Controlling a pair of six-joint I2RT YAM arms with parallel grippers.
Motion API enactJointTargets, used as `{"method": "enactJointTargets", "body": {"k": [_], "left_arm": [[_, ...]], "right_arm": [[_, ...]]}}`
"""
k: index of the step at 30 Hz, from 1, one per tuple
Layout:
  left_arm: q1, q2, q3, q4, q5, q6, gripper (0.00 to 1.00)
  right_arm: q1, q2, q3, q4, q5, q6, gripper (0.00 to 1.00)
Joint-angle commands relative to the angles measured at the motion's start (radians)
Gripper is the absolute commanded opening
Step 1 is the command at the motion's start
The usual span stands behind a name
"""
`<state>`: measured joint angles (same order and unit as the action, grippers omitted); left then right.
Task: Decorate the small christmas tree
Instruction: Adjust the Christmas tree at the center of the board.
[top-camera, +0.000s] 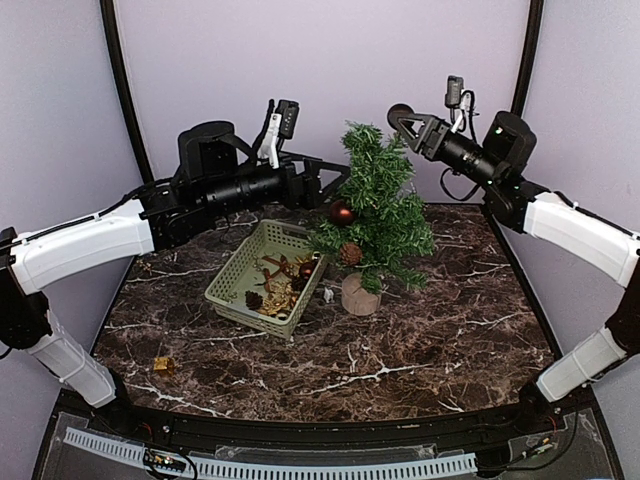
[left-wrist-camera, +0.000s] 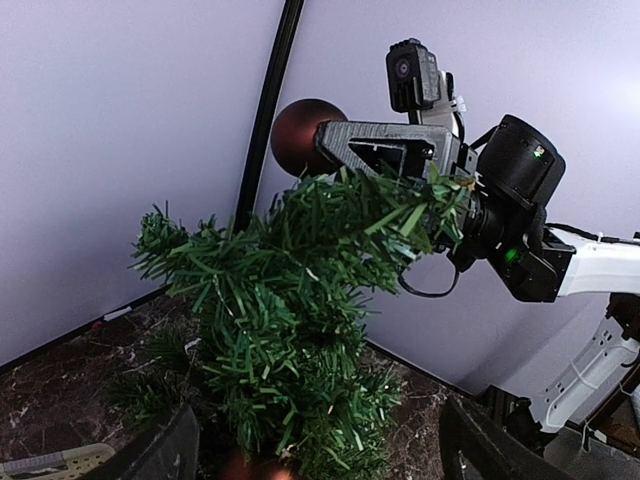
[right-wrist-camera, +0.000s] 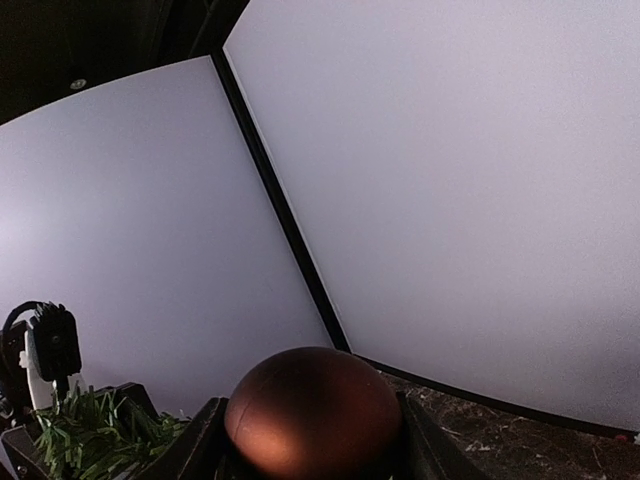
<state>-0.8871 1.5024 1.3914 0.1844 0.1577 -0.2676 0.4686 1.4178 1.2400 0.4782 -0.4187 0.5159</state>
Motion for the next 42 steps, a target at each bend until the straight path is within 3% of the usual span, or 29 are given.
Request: {"method": "enactJointTargets", "body": {"k": [1, 17, 34, 37, 42], "left_arm": [[0.008, -0.015, 0.015, 0.012, 0.012, -0.006, 0.86], [0.011, 0.006, 0.0, 0.038, -0.009, 0.002, 0.86], [0.011, 0.19, 0.17, 0.029, -0.127, 0.019, 0.92], [0.016, 0.207, 0.186, 0.035, -0.124, 0.018, 0.87], [0.027, 0.236, 0.212, 0.058, -0.104, 0.018, 0.68]], "right_arm": [[-0.008, 0.008, 0.025, 0.055, -0.012, 0.018, 0.51], [-0.011, -0.115, -0.018, 0.009, 0.021, -0.014, 0.51], [-0.021, -0.353, -0.256, -0.027, 0.099, 0.01, 0.51], [-0.021, -0.37, -0.304, 0.003, 0.094, 0.036, 0.51], [-0.021, -0.381, -0.35, 0.03, 0.081, 0.069, 0.51]]}}
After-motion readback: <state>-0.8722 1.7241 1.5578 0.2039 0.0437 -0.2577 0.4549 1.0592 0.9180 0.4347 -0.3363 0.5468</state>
